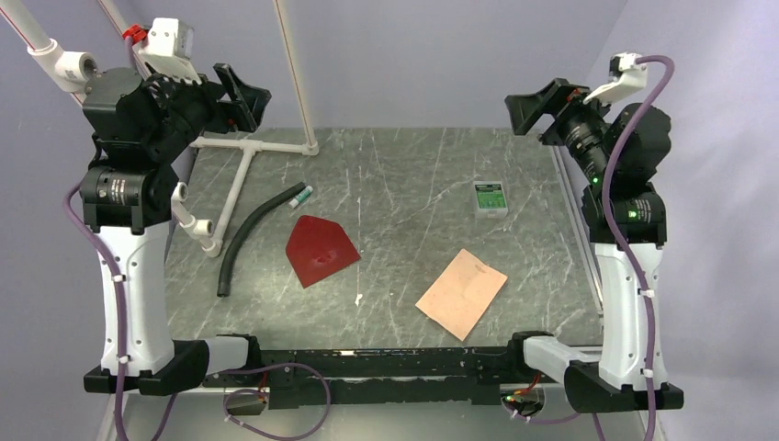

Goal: Place the letter into the envelope and seal it

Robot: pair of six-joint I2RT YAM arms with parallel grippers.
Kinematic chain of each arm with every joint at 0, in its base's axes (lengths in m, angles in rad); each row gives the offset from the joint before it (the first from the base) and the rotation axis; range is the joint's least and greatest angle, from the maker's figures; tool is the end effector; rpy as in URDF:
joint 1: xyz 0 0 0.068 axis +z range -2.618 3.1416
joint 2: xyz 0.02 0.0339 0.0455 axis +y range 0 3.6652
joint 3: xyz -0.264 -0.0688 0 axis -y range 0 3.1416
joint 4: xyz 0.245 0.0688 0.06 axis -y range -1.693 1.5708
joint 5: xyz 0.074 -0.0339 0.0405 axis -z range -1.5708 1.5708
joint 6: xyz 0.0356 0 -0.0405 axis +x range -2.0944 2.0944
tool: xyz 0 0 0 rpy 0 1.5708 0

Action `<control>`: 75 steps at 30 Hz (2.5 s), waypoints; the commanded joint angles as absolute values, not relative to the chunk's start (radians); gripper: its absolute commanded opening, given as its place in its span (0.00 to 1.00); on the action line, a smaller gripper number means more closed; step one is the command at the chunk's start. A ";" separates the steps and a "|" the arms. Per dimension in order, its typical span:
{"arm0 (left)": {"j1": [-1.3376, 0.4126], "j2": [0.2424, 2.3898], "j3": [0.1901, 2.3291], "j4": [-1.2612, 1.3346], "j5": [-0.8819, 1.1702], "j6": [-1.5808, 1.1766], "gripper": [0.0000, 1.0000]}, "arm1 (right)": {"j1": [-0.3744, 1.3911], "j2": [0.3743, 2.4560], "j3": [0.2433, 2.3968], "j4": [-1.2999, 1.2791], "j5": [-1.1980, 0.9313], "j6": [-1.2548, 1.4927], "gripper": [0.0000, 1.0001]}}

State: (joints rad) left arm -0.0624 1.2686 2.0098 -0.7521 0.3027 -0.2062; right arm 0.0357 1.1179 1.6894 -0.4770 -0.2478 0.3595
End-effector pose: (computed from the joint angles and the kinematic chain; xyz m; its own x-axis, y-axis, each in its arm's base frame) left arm 0.1886 -0.0224 0.5740 -0.0837 -0.1906 -0.9781 0.3472 0.9144 -0.2079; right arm 0.1857 0.0154 0.5441 -0.0098 0.3409 -0.9400 -0.2940 0.8976 0.3286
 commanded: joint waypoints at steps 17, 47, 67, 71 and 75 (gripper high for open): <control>-0.097 1.124 1.408 -0.321 0.789 -0.515 0.93 | 0.037 0.999 1.150 -0.724 -0.156 0.578 0.98; -0.658 1.689 1.257 -0.296 0.594 -0.519 0.77 | 0.035 1.018 0.500 -0.594 -0.051 0.813 0.72; -0.655 1.672 1.262 -0.296 0.465 -0.567 0.79 | 0.029 0.925 0.332 -0.224 -0.269 0.760 0.00; -0.653 1.656 1.254 -0.282 0.447 -0.601 0.85 | 0.029 0.880 0.376 -0.226 -0.312 0.723 0.00; -0.647 1.631 1.248 -0.284 0.428 -0.626 0.92 | 0.029 0.822 0.448 -0.223 -0.368 0.709 0.00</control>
